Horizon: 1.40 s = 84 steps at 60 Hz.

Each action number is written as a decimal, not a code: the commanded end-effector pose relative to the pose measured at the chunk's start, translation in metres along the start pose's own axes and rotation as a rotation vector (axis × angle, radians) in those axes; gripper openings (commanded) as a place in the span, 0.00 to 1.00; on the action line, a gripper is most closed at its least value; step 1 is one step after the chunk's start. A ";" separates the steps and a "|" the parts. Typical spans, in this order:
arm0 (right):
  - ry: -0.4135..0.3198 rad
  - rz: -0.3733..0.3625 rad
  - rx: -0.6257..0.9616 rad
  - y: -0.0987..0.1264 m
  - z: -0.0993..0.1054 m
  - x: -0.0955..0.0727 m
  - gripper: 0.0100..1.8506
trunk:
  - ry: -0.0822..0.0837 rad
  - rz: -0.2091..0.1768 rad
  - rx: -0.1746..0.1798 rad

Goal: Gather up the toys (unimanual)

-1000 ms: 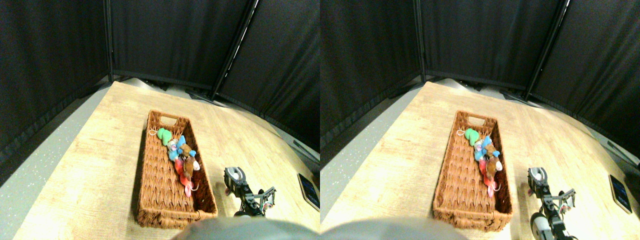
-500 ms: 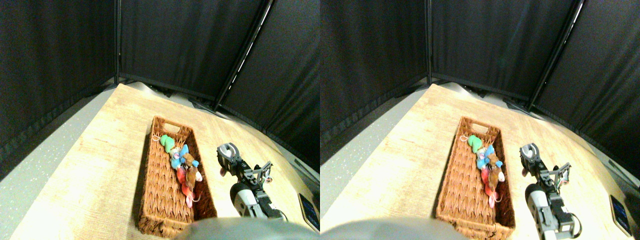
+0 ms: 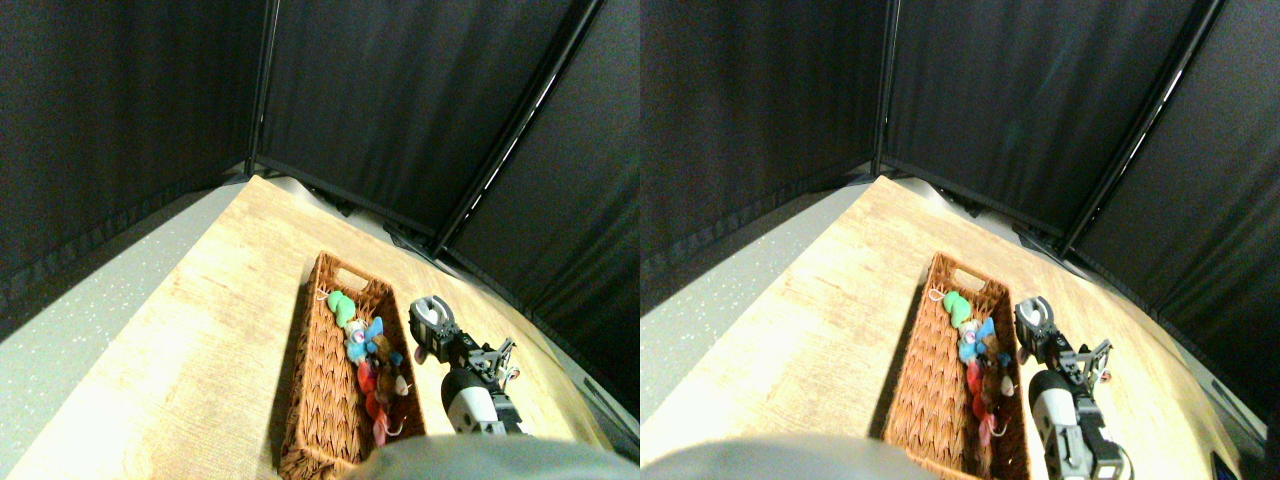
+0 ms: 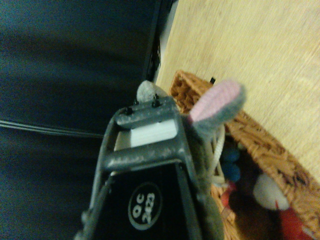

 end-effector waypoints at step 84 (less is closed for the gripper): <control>-0.175 0.040 -0.068 -0.006 0.049 -0.008 0.55 | 0.004 -0.014 0.029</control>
